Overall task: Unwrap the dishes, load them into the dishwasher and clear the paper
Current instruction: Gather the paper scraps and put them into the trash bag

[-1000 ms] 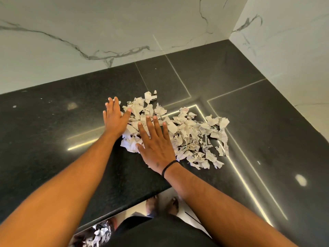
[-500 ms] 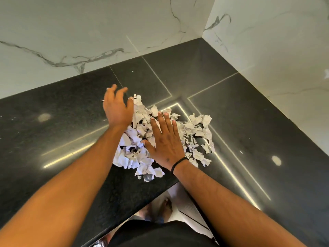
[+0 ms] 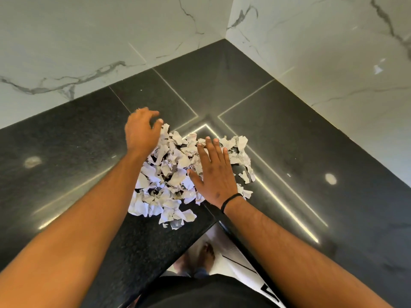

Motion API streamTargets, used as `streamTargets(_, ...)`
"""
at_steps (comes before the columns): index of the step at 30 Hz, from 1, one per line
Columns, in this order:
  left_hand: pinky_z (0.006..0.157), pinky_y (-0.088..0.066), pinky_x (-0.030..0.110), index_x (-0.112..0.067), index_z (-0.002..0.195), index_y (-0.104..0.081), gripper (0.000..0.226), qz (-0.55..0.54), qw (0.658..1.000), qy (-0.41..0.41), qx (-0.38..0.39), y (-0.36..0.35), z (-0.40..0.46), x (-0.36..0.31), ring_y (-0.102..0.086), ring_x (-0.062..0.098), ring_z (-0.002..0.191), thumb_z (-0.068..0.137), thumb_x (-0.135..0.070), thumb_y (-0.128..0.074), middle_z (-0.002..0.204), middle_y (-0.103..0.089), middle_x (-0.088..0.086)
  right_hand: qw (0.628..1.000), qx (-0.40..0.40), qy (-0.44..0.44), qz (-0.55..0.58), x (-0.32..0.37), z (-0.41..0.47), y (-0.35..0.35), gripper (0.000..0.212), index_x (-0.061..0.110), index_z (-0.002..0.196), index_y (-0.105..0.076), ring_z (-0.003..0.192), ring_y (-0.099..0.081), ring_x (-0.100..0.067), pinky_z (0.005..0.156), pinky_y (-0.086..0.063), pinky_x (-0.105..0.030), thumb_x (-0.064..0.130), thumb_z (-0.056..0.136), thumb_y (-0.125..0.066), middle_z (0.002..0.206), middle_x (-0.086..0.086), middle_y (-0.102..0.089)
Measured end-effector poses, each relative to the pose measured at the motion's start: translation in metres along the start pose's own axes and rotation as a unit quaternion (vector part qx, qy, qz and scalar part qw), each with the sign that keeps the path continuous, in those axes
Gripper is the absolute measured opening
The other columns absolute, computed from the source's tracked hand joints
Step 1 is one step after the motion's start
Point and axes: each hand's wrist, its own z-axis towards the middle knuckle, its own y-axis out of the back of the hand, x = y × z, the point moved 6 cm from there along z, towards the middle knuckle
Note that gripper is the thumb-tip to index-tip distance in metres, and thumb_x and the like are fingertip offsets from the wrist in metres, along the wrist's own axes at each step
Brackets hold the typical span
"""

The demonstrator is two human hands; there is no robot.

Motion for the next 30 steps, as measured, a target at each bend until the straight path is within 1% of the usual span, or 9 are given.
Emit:
streamTargets(4,0.123,-0.012,0.054,-0.022,0.158,-0.029,0.069,0.009,0.99,0.117,0.082,-0.008,0.007,0.031,-0.01,0.031,0.155,0.099,-0.049,-0.052,0.167,-0.015,0.013,0.999,-0.002,-0.04,0.021,-0.013,-0.002,0.002,0.072,0.017,0.159,-0.023,0.156,0.004,-0.028,0.126,-0.006,-0.05,0.057,0.1,-0.039,0.169,-0.01,-0.008)
streamTargets(8,0.123,0.003,0.054,-0.024,0.159,-0.025,0.061,0.056,0.978,0.03,0.197,-0.036,0.003,0.017,-0.002,0.023,0.156,0.105,-0.05,-0.036,0.169,-0.011,0.002,0.999,-0.004,-0.042,0.029,-0.014,-0.006,0.003,0.072,0.016,0.158,-0.025,0.156,0.003,-0.028,0.126,-0.007,-0.051,0.057,0.099,-0.037,0.168,-0.011,-0.01)
streamTargets(13,0.123,-0.015,0.052,-0.019,0.142,-0.056,0.044,-0.026,0.968,-0.044,0.245,-0.048,-0.014,-0.014,-0.026,0.024,0.151,0.107,-0.041,-0.042,0.159,-0.038,0.001,0.997,-0.018,-0.056,0.04,-0.022,-0.012,0.003,0.071,0.014,0.157,-0.028,0.156,0.0,-0.028,0.126,-0.007,-0.05,0.055,0.1,-0.041,0.168,-0.011,-0.011)
streamTargets(15,0.11,-0.042,0.048,-0.017,0.127,-0.068,0.037,-0.115,0.969,-0.021,0.217,-0.04,-0.017,-0.02,-0.057,0.026,0.128,0.103,-0.04,-0.051,0.136,-0.064,0.003,0.996,-0.045,-0.06,0.043,-0.03,-0.015,0.007,0.07,0.014,0.156,-0.031,0.156,-0.005,-0.028,0.126,-0.01,-0.051,0.054,0.099,-0.042,0.167,-0.011,-0.016)
streamTargets(17,0.095,-0.054,0.046,-0.016,0.117,-0.073,0.029,-0.157,0.975,0.002,0.158,-0.029,-0.012,-0.023,-0.066,0.023,0.104,0.1,-0.035,-0.059,0.115,-0.071,0.003,0.993,-0.076,-0.072,0.046,-0.044,-0.018,0.014,0.069,0.016,0.154,-0.033,0.155,-0.01,-0.028,0.125,-0.015,-0.053,0.054,0.098,-0.042,0.166,-0.011,-0.02)
streamTargets(20,0.106,-0.046,0.049,-0.018,0.128,-0.066,0.034,-0.104,0.988,-0.024,0.108,-0.025,0.008,-0.03,-0.055,0.026,0.125,0.096,-0.028,-0.064,0.138,-0.056,0.008,0.986,-0.098,-0.127,0.044,-0.07,-0.03,0.016,0.073,0.017,0.153,-0.035,0.154,-0.015,-0.029,0.124,-0.019,-0.054,0.063,0.096,-0.04,0.165,-0.011,-0.023)
streamTargets(23,0.12,-0.028,0.051,-0.023,0.149,-0.047,0.058,-0.037,0.988,-0.011,0.151,-0.043,0.024,-0.038,-0.025,0.03,0.15,0.095,-0.033,-0.065,0.163,-0.027,0.01,0.977,-0.045,-0.197,0.075,-0.088,-0.046,0.0,0.087,0.021,0.158,-0.023,0.156,-0.003,-0.028,0.125,-0.011,-0.055,0.077,0.092,-0.03,0.168,-0.012,-0.01)
streamTargets(27,0.122,-0.019,0.055,-0.017,0.157,-0.032,0.066,0.04,0.976,-0.01,0.216,-0.066,0.037,-0.046,-0.017,0.029,0.154,0.099,-0.035,-0.058,0.167,-0.017,0.009,0.98,0.05,-0.179,0.074,-0.086,-0.052,-0.021,0.097,0.029,0.161,-0.001,0.153,0.02,-0.025,0.122,0.014,-0.052,0.085,0.086,-0.028,0.168,-0.008,0.012)
streamTargets(30,0.123,-0.012,0.057,-0.013,0.157,-0.029,0.061,0.088,0.96,-0.062,0.257,-0.084,0.029,-0.063,-0.013,0.028,0.155,0.103,-0.035,-0.049,0.167,-0.017,0.007,0.974,0.042,-0.181,0.132,-0.09,-0.05,-0.018,0.101,0.029,0.161,0.003,0.153,0.021,-0.02,0.123,0.013,-0.053,0.086,0.084,-0.029,0.168,-0.004,0.016)
